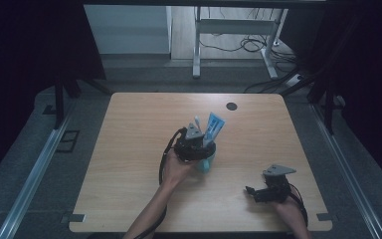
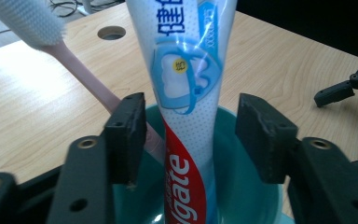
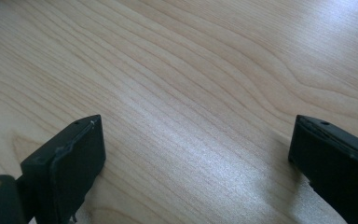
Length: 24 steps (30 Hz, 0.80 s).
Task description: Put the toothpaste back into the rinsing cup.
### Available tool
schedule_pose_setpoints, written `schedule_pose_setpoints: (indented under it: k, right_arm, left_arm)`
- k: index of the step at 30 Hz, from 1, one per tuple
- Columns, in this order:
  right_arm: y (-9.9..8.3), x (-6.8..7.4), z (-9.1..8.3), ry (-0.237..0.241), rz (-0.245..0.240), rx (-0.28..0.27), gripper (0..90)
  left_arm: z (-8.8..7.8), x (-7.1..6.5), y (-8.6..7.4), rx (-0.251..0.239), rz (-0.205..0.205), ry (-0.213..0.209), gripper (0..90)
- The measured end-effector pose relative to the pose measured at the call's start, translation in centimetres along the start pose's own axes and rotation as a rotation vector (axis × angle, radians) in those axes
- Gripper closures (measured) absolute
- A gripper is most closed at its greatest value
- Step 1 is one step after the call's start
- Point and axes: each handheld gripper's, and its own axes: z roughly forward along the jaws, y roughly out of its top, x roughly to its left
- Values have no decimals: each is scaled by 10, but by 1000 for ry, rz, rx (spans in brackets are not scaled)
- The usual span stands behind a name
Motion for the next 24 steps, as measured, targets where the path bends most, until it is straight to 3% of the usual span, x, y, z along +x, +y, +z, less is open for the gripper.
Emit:
schedule_pose_setpoints:
  k: [12, 24]
  right_arm:
    - [0, 0, 0, -1, -2, -1, 34]
    - [0, 0, 0, 0, -2, -1, 34]
  left_arm:
    - [-14, 0, 5, -21, 10, -16, 212]
    - [-35, 4, 4, -41, 3, 2, 135]
